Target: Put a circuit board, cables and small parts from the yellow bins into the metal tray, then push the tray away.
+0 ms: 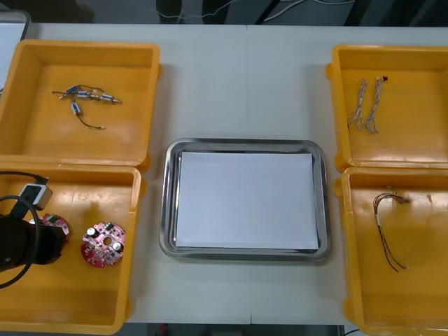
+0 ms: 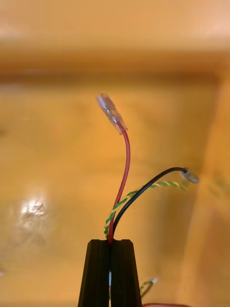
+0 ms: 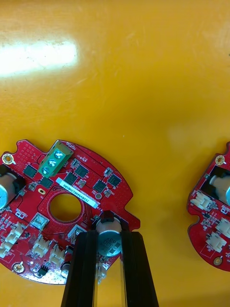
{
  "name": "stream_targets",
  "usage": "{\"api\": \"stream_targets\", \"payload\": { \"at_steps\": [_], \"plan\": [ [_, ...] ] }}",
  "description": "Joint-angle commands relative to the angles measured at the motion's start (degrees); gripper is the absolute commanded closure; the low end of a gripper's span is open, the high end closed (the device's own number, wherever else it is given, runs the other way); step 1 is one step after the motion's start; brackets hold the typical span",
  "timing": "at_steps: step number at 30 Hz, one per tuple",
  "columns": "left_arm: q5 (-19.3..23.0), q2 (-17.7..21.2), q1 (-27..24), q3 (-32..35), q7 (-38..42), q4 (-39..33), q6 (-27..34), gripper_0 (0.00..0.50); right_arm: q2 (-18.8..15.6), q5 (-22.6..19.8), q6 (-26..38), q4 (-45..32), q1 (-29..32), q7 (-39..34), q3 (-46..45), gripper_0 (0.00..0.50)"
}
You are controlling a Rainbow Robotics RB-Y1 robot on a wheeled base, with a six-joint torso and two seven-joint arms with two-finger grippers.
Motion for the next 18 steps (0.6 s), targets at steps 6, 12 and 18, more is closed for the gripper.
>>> {"api": "stream_targets", "payload": {
  "at_steps": [6, 12, 18],
  "plan": [
    [-1.23, 2.26, 1.48, -0.5, -1.73, -1.77, -0.64, 0.0, 0.4, -0.92, 7.2, -7.93, 0.51, 0.61, -10.32, 0.5],
    [-1.4, 2.26, 1.39, -0.41, -1.73, -1.77, -0.64, 0.0, -0.4, -1.36, 13.0, -10.22, -1.33, 0.09, -13.84, 0.5],
    [-0.96, 2.26, 1.3, 0.82, -2.25, -2.21, 0.06, 0.0, -2.33, -2.33, 16.69, -15.58, -1.51, -1.06, -15.24, 0.5]
  ]
}}
